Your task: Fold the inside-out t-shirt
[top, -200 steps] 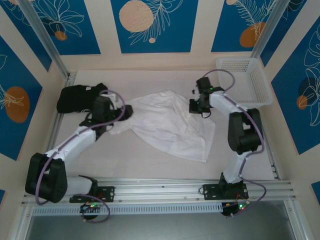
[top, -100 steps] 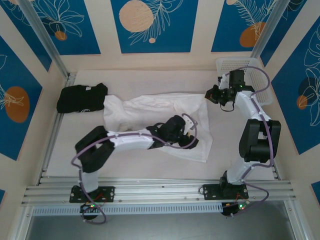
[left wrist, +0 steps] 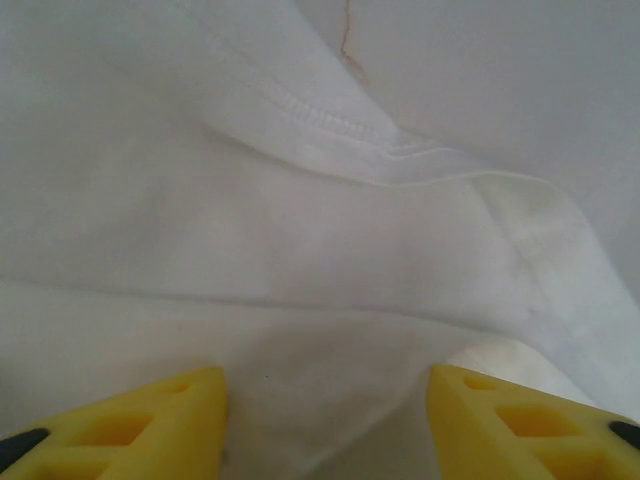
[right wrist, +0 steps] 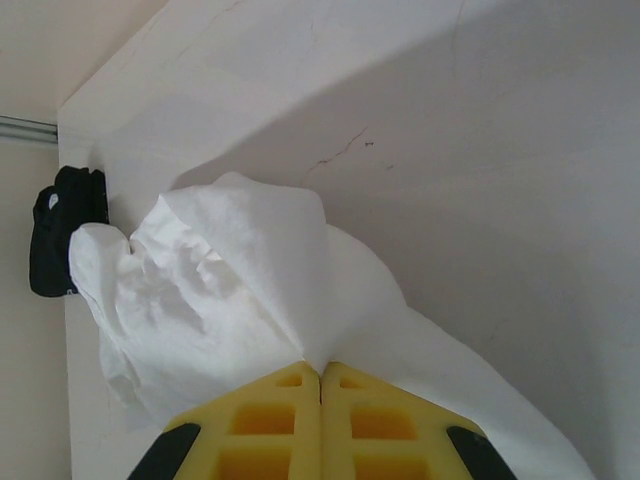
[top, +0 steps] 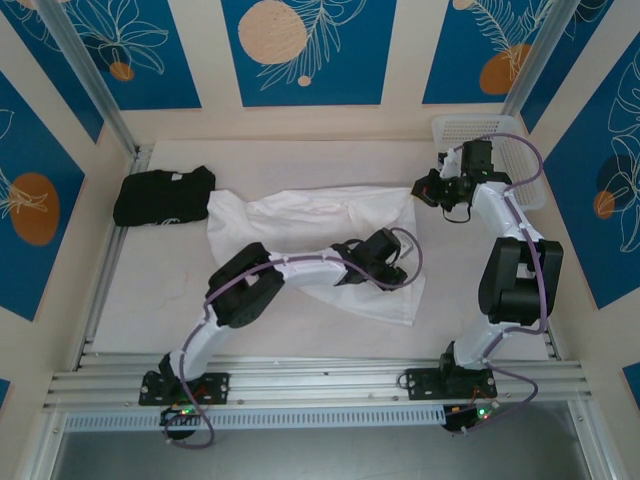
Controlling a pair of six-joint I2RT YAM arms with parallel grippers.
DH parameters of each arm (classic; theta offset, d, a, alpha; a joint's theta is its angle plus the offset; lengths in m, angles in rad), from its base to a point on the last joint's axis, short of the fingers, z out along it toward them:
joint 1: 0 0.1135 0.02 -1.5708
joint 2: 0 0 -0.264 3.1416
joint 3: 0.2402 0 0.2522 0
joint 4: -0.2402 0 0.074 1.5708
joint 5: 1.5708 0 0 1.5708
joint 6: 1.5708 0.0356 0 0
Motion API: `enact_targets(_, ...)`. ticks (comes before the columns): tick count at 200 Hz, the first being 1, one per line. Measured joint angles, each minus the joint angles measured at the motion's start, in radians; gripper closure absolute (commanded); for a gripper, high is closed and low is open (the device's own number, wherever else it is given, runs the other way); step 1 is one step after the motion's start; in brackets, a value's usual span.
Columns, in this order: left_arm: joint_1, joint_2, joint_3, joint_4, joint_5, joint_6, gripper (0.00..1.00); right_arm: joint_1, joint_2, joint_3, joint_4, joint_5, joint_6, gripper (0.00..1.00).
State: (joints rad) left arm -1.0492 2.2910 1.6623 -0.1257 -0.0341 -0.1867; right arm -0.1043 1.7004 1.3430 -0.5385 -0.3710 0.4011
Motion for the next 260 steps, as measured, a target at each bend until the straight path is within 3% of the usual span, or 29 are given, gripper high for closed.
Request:
enact_targets(14, 0.000, 0.030, 0.044, -0.010, -0.016, 0.024, 0.68, 0.002, 0.000, -0.002, 0.000, 0.000, 0.000, 1.00)
enact_targets(38, 0.001, 0.043, 0.070, -0.023, -0.029, 0.051, 1.00, 0.005, 0.000, -0.003, 0.000, 0.000, 0.000, 1.00)
enact_targets(60, 0.005, 0.023, 0.046, -0.021, -0.039, 0.082, 1.00, 0.006, -0.001, -0.004, 0.000, 0.002, 0.000, 1.00)
enact_targets(80, 0.014, -0.113, -0.114, -0.016, -0.052, 0.104, 1.00, 0.005, -0.020, -0.016, 0.003, 0.011, 0.006, 1.00)
enact_targets(106, 0.058, -0.495, -0.404, -0.001, -0.079, 0.127, 1.00, 0.002, -0.102, -0.031, 0.010, 0.023, 0.034, 1.00)
enact_targets(137, 0.176, -0.982, -0.613, 0.061, -0.133, 0.128, 1.00, 0.016, -0.234, -0.037, 0.058, 0.022, 0.072, 1.00)
enact_targets(165, 0.285, -1.245, -0.725, 0.071, -0.154, 0.114, 1.00, 0.063, -0.281, -0.037, 0.088, 0.019, 0.087, 1.00)
enact_targets(189, 0.314, -1.339, -0.778, 0.047, -0.137, 0.111, 1.00, 0.078, -0.281, -0.037, 0.090, 0.021, 0.090, 1.00)
enact_targets(224, 0.315, -1.325, -0.813, 0.008, -0.075, 0.109, 1.00, 0.078, -0.281, -0.037, 0.088, 0.039, 0.088, 1.00)
enact_targets(260, 0.323, -1.323, -0.860, -0.056, -0.125, 0.082, 1.00, 0.066, -0.290, -0.037, 0.062, 0.111, 0.077, 1.00)
